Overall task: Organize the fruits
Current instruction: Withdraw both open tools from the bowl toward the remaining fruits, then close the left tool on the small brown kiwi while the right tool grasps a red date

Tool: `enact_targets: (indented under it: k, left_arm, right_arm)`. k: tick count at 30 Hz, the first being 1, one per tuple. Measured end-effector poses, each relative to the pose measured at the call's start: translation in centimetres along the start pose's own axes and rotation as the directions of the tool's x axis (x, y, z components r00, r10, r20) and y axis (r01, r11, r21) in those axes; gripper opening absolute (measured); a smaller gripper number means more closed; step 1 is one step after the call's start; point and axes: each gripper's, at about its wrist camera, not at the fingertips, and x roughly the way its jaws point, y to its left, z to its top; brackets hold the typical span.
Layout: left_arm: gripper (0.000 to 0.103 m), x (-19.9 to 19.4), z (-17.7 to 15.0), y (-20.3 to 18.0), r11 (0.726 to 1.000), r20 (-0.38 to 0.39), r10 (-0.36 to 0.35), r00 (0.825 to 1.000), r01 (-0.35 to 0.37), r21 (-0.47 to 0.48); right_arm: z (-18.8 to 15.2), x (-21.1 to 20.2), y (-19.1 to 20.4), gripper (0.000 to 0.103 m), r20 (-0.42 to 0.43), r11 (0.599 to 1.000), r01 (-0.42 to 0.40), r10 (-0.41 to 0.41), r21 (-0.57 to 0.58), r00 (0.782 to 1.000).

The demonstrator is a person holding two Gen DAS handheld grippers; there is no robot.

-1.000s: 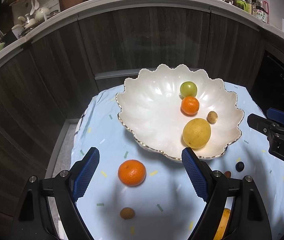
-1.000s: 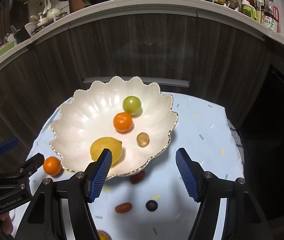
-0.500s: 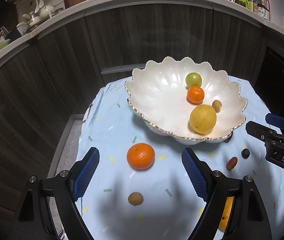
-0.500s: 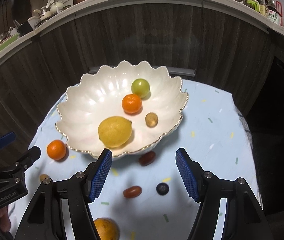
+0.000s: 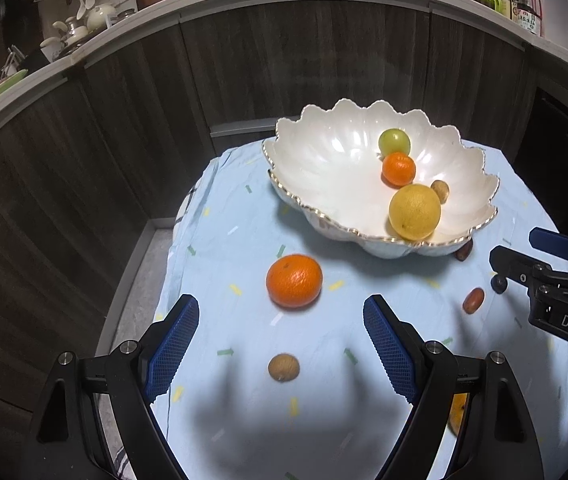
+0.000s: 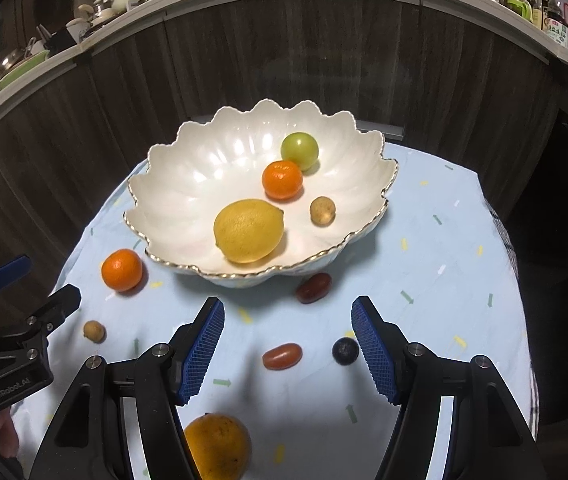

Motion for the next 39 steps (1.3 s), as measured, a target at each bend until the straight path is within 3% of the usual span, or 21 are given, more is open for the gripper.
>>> enact_targets:
  k: [23, 39]
  left_arm:
    - [0.085, 1.4, -3.6, 0.6, 0.999, -0.014, 0.028, 1.000, -0.028, -0.021]
    - [0.080, 4.3, -5.0, 0.4, 0.998, -0.068, 0.029, 0.997, -0.032, -0.050]
  right_arm:
    - [-2.6, 1.1, 1.6, 0.067, 0.004, 0.997, 0.006, -0.006, -0.081, 1.000]
    - [-3.6, 4.5, 1.1, 0.062, -0.057, 0.996, 0.004, -0.010, -0.094, 0.998]
